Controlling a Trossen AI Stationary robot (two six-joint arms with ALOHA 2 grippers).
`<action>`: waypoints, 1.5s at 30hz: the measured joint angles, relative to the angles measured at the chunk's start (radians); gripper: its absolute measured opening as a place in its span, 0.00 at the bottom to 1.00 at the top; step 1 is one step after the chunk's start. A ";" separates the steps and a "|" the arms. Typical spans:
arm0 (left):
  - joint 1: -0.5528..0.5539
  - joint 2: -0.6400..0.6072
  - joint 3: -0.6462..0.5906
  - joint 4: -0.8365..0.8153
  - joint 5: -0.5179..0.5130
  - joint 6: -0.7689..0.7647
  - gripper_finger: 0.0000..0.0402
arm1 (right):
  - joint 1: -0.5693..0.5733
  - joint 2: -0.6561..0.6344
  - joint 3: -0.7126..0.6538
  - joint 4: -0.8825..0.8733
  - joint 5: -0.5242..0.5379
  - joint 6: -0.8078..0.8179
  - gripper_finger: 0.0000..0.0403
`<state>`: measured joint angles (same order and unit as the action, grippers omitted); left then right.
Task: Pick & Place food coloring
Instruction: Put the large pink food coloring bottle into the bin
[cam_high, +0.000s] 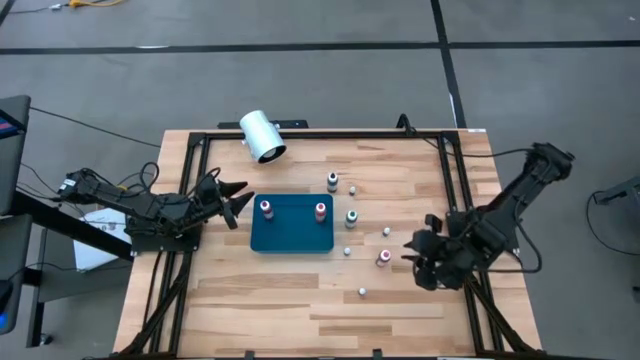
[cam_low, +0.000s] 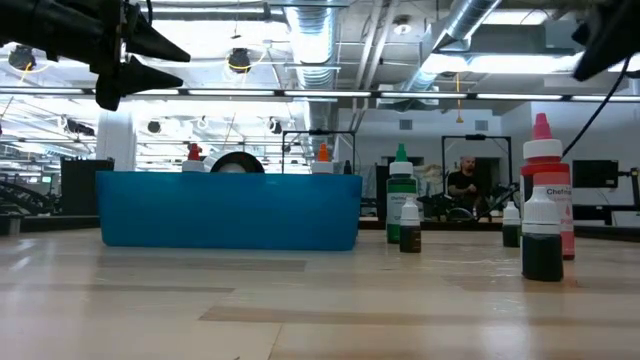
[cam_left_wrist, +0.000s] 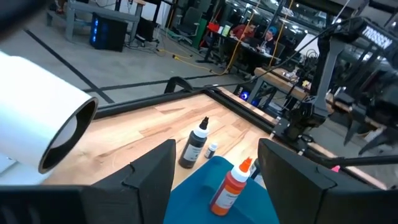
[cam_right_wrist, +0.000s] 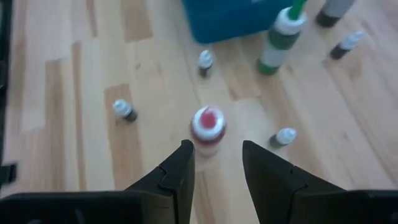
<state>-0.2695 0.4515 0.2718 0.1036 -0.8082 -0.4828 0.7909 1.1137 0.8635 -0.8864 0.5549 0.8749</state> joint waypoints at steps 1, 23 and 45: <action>0.000 0.000 0.000 0.000 0.000 -0.007 0.55 | 0.013 0.000 -0.006 0.005 -0.003 0.000 0.31; 0.000 0.000 0.000 -0.048 -0.001 0.002 0.55 | -0.015 0.045 -0.032 0.009 -0.059 -0.062 0.33; 0.000 0.000 0.000 -0.054 -0.003 0.001 0.55 | -0.121 0.300 -0.032 0.104 -0.057 -0.190 0.57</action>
<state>-0.2695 0.4515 0.2718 0.0494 -0.8116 -0.4816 0.6703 1.4141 0.8314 -0.7826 0.4976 0.6845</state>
